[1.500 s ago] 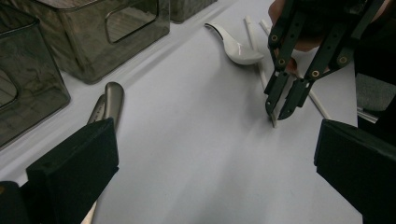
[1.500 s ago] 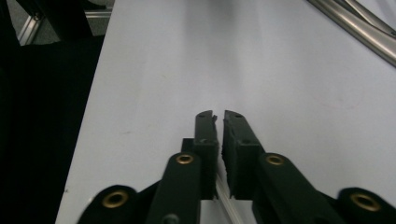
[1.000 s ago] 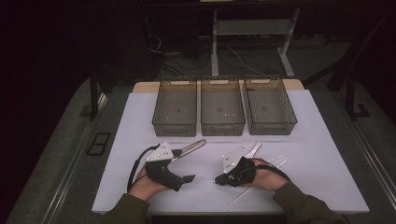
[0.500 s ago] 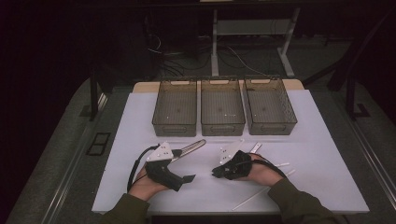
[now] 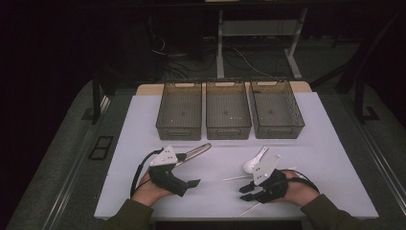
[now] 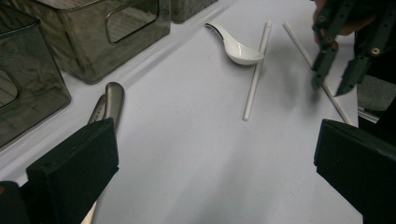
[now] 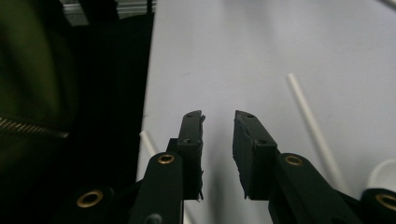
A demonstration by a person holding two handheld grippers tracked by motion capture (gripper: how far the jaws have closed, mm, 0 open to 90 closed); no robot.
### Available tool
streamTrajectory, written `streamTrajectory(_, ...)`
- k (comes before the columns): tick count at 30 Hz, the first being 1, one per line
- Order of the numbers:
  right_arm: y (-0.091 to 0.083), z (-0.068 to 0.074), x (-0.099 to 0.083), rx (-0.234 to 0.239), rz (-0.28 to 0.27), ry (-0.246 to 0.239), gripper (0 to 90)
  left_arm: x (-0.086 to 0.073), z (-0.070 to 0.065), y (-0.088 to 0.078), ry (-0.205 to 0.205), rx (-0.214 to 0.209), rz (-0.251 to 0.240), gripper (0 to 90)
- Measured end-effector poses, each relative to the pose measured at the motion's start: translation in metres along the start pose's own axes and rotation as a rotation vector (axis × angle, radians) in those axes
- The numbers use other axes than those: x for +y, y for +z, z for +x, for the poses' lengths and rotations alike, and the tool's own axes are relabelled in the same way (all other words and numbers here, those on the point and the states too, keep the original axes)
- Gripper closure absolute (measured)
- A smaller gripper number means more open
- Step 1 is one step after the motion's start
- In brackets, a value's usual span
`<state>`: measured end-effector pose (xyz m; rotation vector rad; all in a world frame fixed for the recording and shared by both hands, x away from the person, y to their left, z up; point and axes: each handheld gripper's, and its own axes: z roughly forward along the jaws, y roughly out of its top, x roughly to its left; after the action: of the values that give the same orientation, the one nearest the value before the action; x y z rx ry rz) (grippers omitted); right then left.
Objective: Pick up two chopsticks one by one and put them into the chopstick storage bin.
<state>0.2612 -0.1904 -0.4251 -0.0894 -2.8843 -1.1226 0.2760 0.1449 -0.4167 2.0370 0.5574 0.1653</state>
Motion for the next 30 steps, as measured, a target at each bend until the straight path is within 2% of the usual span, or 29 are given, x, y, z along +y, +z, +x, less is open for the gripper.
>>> streamTrajectory(1,0.000,0.006,-0.003,0.014,0.010,-0.006,72.2,0.000,0.000,0.000,0.001,0.000,0.001,0.0)
streamTrajectory(7,0.006,0.020,-0.008,0.036,0.041,-0.035,73.8,0.000,0.000,0.000,0.000,0.001,-0.002,0.0)
streamTrajectory(13,0.014,0.025,-0.010,0.048,0.080,-0.067,78.9,0.000,0.000,0.000,-0.002,0.002,-0.002,0.0)
streamTrajectory(17,0.014,0.026,-0.010,0.034,0.076,-0.095,82.0,0.000,0.000,0.000,-0.002,0.003,-0.003,0.0)
streamTrajectory(22,0.014,0.026,-0.010,0.040,0.073,-0.132,83.5,0.000,0.000,0.000,0.000,0.001,0.000,0.0)
streamTrajectory(30,0.017,0.018,-0.007,0.047,0.063,-0.136,84.1,0.000,0.000,0.000,-0.003,0.002,-0.001,0.0)
